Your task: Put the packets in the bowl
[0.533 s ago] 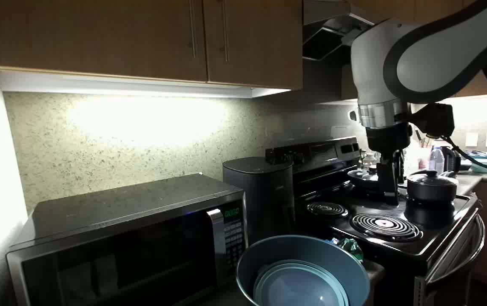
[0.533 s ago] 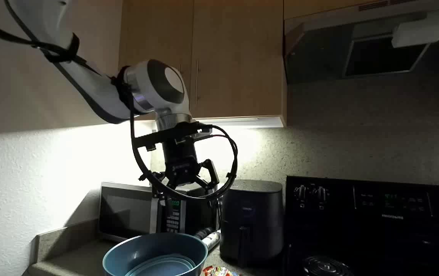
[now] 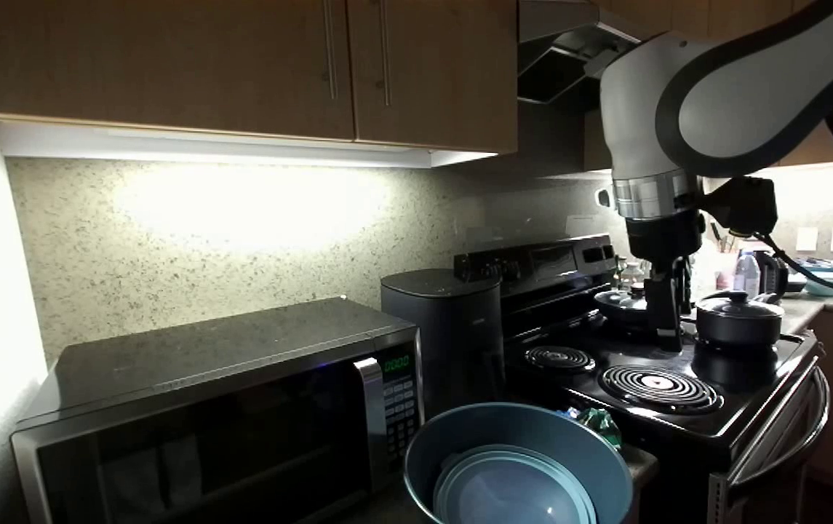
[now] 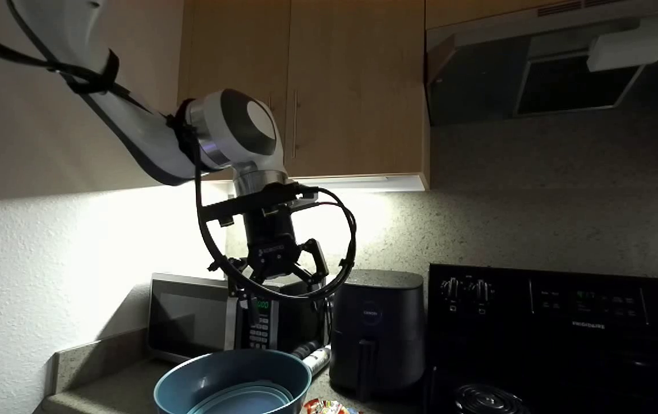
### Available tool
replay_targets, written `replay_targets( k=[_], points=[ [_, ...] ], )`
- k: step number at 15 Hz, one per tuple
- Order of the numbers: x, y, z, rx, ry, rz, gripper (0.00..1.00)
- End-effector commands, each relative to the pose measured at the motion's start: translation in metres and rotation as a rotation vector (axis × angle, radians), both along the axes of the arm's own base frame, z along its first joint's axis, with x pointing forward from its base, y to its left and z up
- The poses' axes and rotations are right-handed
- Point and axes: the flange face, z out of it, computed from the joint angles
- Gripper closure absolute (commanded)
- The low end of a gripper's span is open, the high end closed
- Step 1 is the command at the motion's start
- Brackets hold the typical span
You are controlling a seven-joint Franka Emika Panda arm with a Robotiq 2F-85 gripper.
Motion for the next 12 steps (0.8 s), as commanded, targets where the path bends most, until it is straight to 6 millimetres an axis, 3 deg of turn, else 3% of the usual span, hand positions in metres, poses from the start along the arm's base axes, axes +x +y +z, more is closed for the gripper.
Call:
replay_targets(
  k=[1,9,11,12],
  points=[
    [0.005,0.000,-0.002,0.011,0.015,0.020,0.00],
    [0.064,-0.010,-0.032,0.079,0.008,0.196,0.00],
    [0.068,-0.015,-0.040,0.091,0.039,0.184,0.00],
    [0.059,-0.010,-0.034,0.062,0.019,0.160,0.00]
  ],
)
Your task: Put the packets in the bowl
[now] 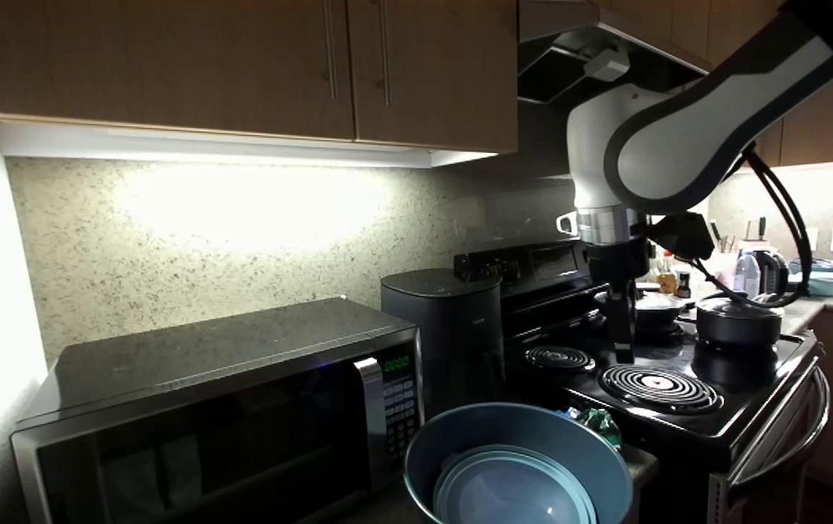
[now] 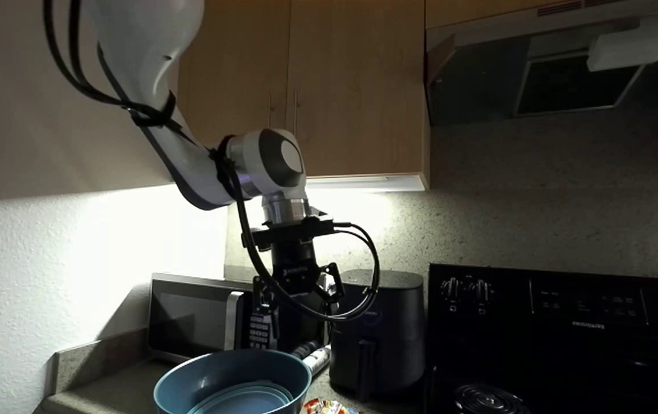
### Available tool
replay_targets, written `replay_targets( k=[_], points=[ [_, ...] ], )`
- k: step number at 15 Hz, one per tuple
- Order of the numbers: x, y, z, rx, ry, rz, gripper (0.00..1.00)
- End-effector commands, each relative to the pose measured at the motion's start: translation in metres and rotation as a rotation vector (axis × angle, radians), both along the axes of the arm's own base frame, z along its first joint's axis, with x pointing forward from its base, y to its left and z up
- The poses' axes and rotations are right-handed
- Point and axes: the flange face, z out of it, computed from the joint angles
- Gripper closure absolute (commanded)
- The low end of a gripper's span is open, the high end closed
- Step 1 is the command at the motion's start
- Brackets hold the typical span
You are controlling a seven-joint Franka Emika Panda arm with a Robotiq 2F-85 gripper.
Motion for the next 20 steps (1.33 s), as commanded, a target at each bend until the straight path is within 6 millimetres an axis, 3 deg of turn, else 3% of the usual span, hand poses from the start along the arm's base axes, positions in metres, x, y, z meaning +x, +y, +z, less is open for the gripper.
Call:
replay_targets(
  k=[1,5,11,16,18,19,20],
  points=[
    [0.004,-0.001,-0.004,0.002,0.011,-0.001,0.00],
    [0.008,-0.003,-0.008,0.003,0.022,-0.001,0.00],
    [0.062,-0.039,-0.058,0.058,0.069,-0.102,0.00],
    [0.109,-0.047,-0.084,0.086,0.106,-0.117,0.00],
    [0.118,-0.049,-0.084,0.064,0.105,-0.128,0.00],
    [0.108,-0.045,-0.085,0.061,0.101,-0.131,0.00],
    [0.114,-0.046,-0.087,0.059,0.099,-0.130,0.00]
  ],
)
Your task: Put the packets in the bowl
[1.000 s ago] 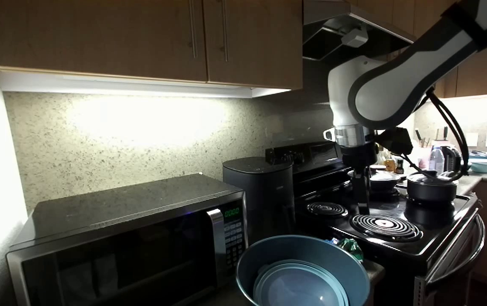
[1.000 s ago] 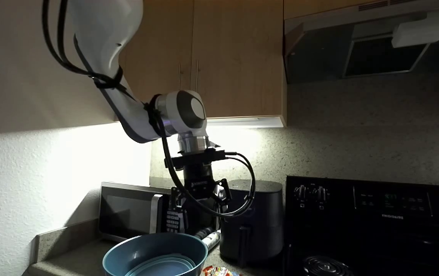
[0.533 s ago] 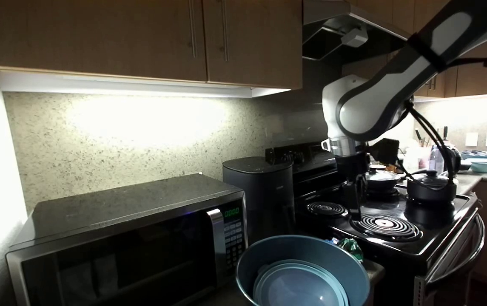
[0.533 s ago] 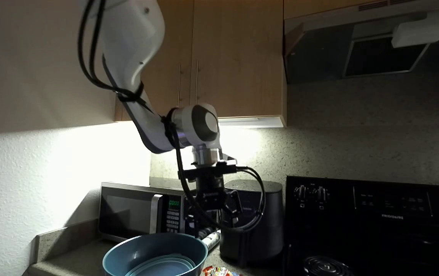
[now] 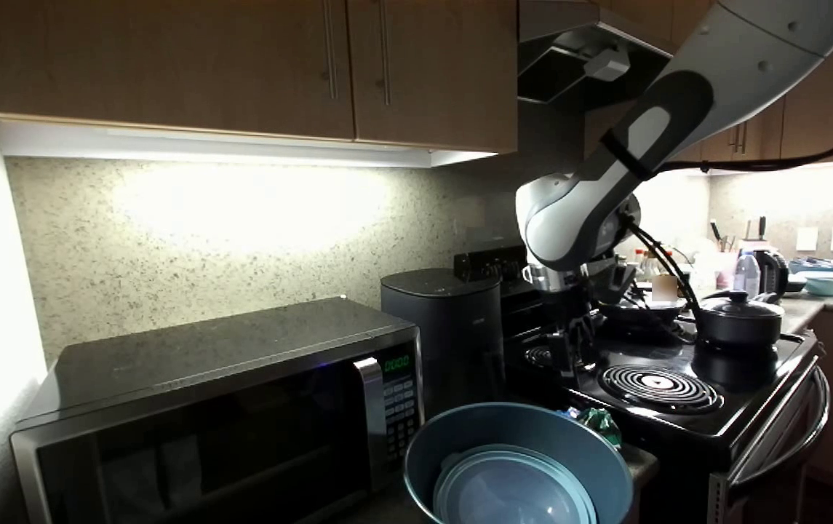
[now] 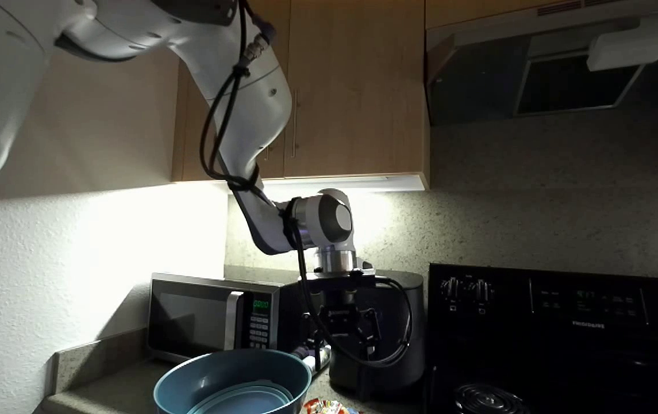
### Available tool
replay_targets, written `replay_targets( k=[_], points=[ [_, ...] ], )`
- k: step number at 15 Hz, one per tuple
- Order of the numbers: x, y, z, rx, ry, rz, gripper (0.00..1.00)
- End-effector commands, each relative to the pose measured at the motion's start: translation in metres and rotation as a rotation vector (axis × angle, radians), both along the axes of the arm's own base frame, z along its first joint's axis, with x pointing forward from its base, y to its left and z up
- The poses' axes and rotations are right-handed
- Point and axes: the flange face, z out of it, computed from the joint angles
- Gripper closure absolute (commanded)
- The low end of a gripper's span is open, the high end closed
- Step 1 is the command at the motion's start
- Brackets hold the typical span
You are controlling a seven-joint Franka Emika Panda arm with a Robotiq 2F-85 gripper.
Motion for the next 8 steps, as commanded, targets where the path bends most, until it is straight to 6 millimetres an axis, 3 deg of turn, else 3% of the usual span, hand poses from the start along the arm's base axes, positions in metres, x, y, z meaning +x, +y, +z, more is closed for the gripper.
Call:
replay_targets(
  k=[1,4,8],
  points=[
    [0.003,0.000,0.000,-0.001,0.000,0.000,0.00],
    [0.005,-0.001,0.000,-0.001,-0.001,0.000,0.00],
    [0.017,-0.012,-0.022,0.010,0.031,0.086,0.00]
  ],
)
